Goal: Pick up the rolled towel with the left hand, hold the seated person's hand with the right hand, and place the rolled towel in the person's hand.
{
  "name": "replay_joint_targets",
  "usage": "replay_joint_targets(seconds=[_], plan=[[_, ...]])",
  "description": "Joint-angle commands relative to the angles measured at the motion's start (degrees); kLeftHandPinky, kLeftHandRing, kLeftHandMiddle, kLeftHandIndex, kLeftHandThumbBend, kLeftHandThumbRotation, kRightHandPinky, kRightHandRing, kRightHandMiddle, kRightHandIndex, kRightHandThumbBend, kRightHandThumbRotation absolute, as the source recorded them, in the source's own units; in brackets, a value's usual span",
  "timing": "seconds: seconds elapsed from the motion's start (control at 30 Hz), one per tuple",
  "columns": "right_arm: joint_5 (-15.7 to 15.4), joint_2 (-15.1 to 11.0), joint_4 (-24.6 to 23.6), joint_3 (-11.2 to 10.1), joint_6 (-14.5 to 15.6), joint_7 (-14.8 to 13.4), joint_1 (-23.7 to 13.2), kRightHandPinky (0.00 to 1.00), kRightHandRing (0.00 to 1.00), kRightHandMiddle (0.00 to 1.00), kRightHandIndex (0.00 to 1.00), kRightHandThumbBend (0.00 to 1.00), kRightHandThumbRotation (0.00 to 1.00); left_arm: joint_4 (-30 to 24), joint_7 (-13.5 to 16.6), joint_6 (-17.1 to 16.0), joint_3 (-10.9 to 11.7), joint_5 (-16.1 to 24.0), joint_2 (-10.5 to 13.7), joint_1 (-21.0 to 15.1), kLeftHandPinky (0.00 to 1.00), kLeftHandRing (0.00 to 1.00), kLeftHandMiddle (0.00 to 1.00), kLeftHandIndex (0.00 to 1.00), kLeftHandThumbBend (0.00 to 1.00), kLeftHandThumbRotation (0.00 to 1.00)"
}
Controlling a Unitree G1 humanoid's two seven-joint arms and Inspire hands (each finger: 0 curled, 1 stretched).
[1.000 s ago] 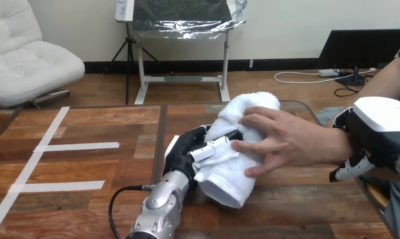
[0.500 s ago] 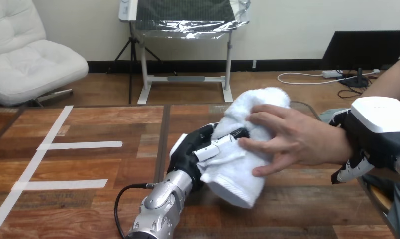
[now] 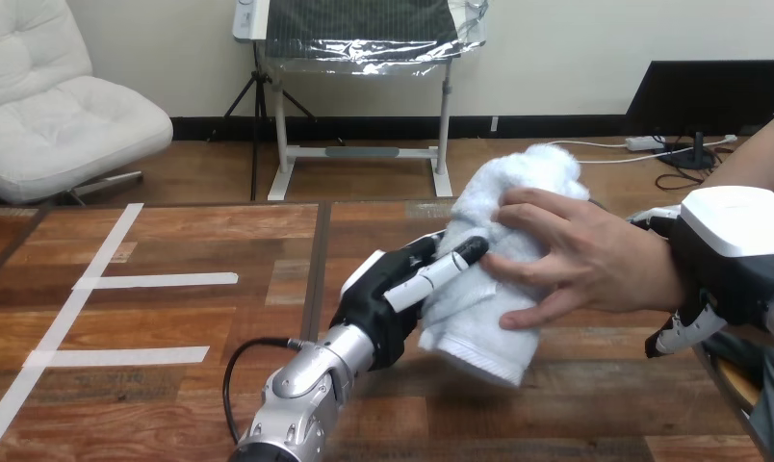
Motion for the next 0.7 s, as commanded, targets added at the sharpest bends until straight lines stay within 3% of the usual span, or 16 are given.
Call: replay_joint_targets(seconds=[0.0, 0.67], plan=[[-0.6, 0.3, -3.9, 0.2, -0.2, 0.4, -2.4, 0.85, 0.98, 0.97, 0.87, 0.95, 0.0, -4.3, -5.6, -3.7, -3.3, 1.3, -3.3, -7.9, 1.0, 1.0, 1.0, 1.0, 0.99, 0.66], [-0.1, 0.8, -4.6, 0.4, -1.1, 0.0, -2.4, 0.85, 1.0, 1.0, 0.92, 1.0, 0.0, -4.8, -8.5, -6.6, -2.1, 1.4, -1.2, -5.5, 1.0, 1.0, 1.0, 1.0, 0.91, 0.74]])
